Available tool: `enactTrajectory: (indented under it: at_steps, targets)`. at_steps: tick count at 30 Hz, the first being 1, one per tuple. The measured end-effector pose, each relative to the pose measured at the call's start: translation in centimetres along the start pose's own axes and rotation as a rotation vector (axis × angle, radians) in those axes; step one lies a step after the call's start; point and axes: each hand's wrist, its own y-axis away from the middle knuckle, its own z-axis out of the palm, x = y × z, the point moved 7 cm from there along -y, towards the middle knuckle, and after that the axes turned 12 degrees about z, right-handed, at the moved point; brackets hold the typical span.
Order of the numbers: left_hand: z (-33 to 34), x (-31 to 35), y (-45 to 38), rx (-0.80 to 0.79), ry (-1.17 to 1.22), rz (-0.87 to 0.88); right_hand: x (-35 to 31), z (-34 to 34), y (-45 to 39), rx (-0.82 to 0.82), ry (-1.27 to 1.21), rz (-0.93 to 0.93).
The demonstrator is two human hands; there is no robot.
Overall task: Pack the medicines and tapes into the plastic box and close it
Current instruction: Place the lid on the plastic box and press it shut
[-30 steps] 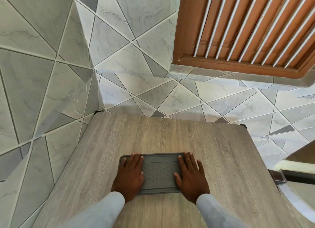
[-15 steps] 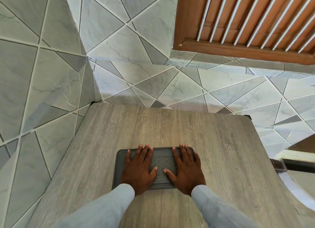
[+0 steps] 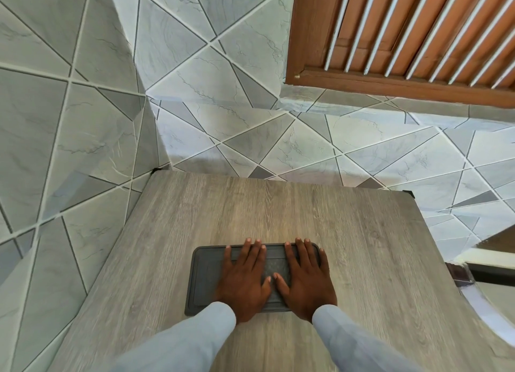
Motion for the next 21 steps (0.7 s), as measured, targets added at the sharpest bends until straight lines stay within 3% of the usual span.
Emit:
enactTrajectory:
  at_steps: [3, 13, 21]
  targets:
    - [0.4, 1.8, -1.1, -0.027, -0.007, 0.078, 0.1, 0.3, 0.0, -0.011, 0.013, -0.002]
    - [0.8, 1.5, -1.2, -0.019, 0.023, 0.096, 0.2, 0.4, -0.2, -0.009, 0.017, 0.030]
    - [-0.7, -7.8, 5.2, 0.097, 0.022, -0.335, 1.0, 0.5, -0.1, -0.012, -0.004, 0.155]
